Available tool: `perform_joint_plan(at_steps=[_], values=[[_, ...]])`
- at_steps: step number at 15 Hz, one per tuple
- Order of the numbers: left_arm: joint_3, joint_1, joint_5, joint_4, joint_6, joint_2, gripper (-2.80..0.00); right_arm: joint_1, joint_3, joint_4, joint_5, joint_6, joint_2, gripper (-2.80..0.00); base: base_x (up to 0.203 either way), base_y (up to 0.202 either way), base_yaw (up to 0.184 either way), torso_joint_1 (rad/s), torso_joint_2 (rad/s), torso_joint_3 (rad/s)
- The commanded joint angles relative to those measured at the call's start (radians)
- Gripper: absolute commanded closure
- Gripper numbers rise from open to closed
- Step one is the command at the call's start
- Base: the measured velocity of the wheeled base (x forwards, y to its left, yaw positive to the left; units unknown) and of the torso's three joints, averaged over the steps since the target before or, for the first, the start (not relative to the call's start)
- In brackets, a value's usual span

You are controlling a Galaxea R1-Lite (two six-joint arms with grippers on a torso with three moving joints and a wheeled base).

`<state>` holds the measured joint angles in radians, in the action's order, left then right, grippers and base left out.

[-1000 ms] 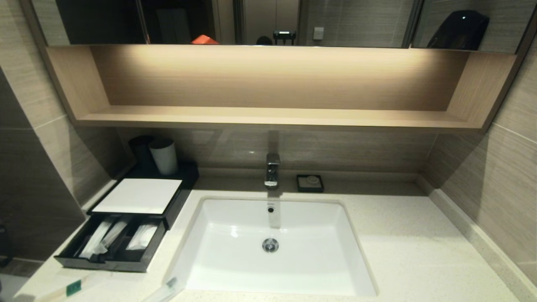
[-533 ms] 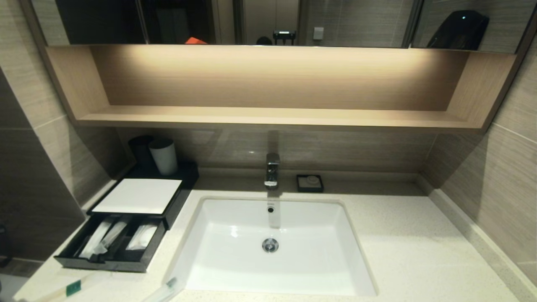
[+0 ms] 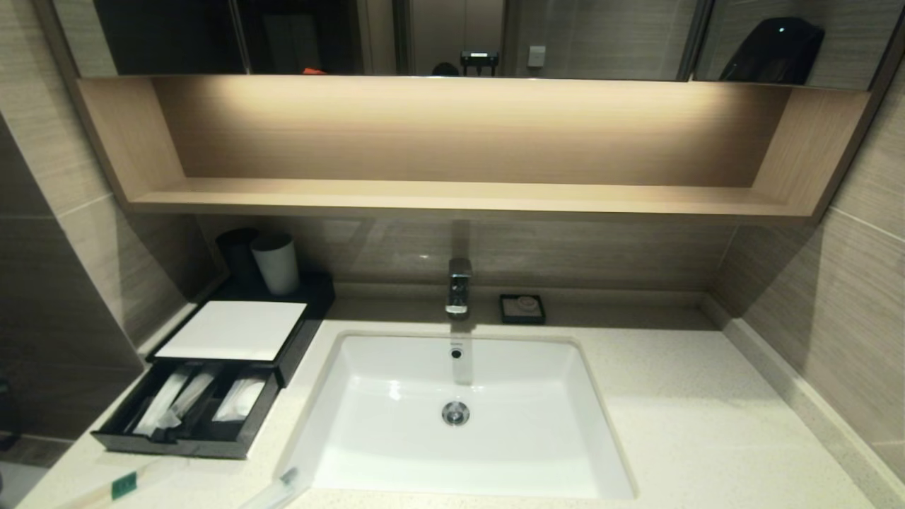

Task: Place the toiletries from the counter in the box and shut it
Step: Pick up the bathroom toiletry

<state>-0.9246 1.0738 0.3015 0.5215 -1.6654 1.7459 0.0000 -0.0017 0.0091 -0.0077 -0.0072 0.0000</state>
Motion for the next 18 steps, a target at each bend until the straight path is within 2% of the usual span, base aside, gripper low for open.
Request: perform_joint_plan(at_steps=[1, 4, 5, 13, 18], values=[[-0.008, -0.015, 0.002, 0.003, -0.001, 0.048, 0.00, 0.000, 0.000, 0.000, 0.000, -0.001, 0.000, 0.00, 0.000, 0.000, 0.000, 0.000, 0.00, 0.000], [-0.022, -0.018, -0.003, 0.006, -0.001, 0.081, 0.00, 0.000, 0.000, 0.000, 0.000, 0.000, 0.000, 0.00, 0.000, 0.000, 0.000, 0.000, 0.00, 0.000], [-0.023, -0.020, -0.005, 0.006, -0.002, 0.089, -2.80, 0.000, 0.000, 0.000, 0.000, 0.000, 0.000, 0.00, 0.000, 0.000, 0.000, 0.000, 0.00, 0.000], [-0.047, -0.099, -0.010, 0.006, -0.005, 0.139, -2.80, 0.000, 0.000, 0.000, 0.000, 0.000, 0.000, 0.00, 0.000, 0.000, 0.000, 0.000, 0.00, 0.000], [-0.057, -0.106, 0.004, 0.006, -0.010, 0.172, -2.80, 0.000, 0.000, 0.000, 0.000, 0.000, 0.000, 0.00, 0.000, 0.000, 0.000, 0.000, 0.00, 0.000]])
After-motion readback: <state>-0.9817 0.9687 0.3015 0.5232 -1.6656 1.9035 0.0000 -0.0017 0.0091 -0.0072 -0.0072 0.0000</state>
